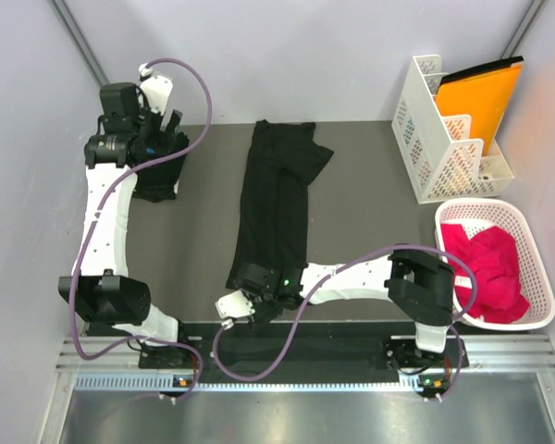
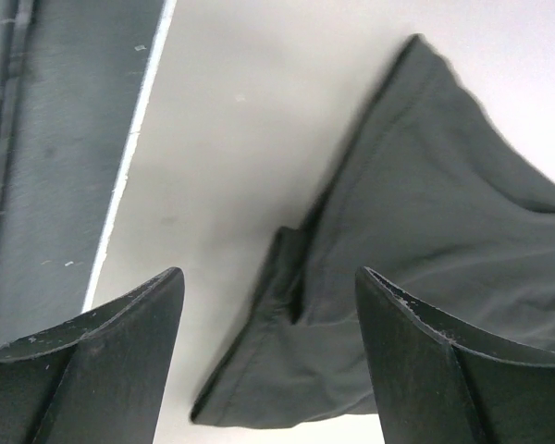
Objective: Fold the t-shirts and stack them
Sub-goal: Fold the tshirt
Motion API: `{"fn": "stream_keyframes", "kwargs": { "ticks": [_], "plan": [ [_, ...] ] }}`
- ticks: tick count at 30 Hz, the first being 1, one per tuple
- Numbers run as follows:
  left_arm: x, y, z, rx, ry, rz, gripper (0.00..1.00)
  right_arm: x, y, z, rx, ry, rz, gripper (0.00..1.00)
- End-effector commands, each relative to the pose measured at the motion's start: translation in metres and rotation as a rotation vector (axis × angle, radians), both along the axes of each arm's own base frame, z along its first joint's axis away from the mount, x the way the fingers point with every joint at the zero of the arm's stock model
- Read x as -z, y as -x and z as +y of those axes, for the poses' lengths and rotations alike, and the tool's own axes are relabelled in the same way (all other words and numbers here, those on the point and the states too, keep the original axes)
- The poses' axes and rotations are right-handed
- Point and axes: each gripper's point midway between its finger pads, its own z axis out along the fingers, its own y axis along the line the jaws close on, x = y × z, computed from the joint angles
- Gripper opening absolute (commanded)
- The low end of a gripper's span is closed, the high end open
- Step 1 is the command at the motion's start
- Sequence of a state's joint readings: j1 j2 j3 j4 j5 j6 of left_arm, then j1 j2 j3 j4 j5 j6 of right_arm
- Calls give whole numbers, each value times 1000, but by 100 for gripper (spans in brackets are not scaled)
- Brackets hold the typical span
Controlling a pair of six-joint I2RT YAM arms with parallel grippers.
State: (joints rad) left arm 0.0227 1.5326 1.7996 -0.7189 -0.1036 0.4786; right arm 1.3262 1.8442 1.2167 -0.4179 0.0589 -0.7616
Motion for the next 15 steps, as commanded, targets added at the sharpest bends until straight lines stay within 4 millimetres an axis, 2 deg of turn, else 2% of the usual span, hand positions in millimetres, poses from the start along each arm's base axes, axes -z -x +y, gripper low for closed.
{"fn": "stream_keyframes", "kwargs": {
  "ticks": [1, 15],
  "plan": [
    [-18, 7, 4, -11, -28, -53, 99, -9, -20, 19, 31, -84, -79, 75],
    [-18, -7, 3, 21, -60, -67, 99, 21, -34, 15, 89, -61, -70, 72]
  ]
}}
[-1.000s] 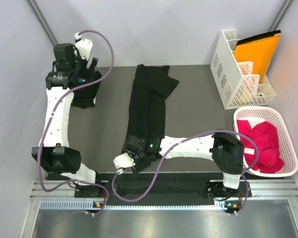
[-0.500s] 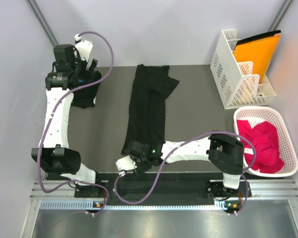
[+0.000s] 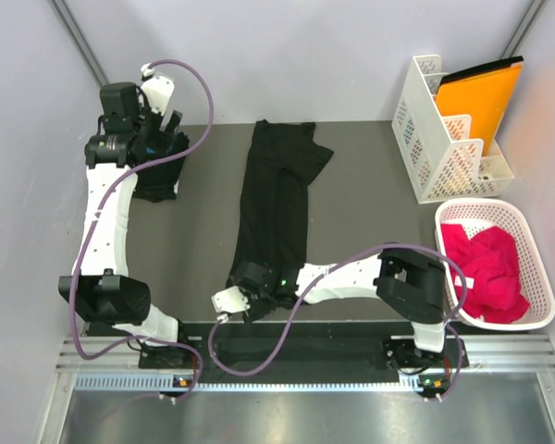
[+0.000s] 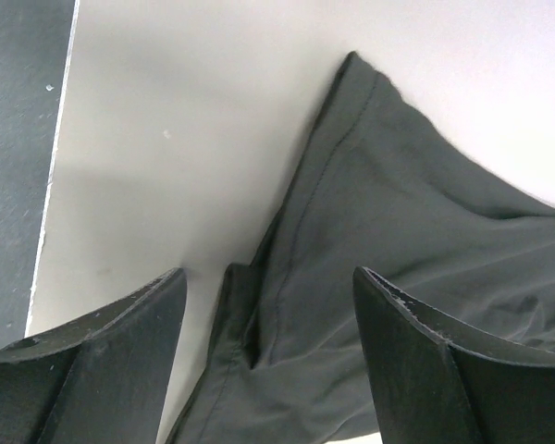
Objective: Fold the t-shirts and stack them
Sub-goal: Fold the tshirt
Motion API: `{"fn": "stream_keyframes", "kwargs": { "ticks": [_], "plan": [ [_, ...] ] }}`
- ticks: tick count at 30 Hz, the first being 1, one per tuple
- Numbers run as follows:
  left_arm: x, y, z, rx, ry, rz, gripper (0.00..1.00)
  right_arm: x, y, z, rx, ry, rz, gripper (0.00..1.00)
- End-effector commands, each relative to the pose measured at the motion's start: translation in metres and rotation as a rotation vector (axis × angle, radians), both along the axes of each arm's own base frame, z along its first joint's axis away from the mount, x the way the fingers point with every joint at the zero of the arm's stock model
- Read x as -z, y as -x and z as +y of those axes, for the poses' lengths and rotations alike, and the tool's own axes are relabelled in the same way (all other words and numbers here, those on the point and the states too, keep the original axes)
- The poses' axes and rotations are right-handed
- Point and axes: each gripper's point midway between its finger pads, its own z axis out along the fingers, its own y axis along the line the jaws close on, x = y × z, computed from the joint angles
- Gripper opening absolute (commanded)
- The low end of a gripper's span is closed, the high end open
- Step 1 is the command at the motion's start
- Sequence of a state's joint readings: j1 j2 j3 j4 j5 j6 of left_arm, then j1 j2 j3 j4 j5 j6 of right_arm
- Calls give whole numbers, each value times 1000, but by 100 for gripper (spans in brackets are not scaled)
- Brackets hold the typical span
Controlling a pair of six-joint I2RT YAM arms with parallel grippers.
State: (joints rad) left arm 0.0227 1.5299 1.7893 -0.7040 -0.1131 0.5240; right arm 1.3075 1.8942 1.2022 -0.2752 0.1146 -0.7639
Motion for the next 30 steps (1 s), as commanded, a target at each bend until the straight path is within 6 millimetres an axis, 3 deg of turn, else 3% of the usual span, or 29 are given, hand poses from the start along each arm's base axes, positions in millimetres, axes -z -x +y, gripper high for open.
{"fn": "stream_keyframes", "kwargs": {
  "ticks": [1, 12, 20, 30],
  "plan": [
    [-17, -8, -1, 13, -15, -68, 99, 15, -13, -2, 47, 9, -3, 71],
    [-15, -15, 8, 3, -39, -78, 99, 26, -25, -19, 78, 46, 16, 68],
    [-17, -22, 13, -2, -42, -85, 99, 36, -22, -31, 63, 78, 50, 68],
    [-35, -30, 19, -9, -68, -127, 99, 50, -13, -35, 34, 121, 104, 41]
  ]
}}
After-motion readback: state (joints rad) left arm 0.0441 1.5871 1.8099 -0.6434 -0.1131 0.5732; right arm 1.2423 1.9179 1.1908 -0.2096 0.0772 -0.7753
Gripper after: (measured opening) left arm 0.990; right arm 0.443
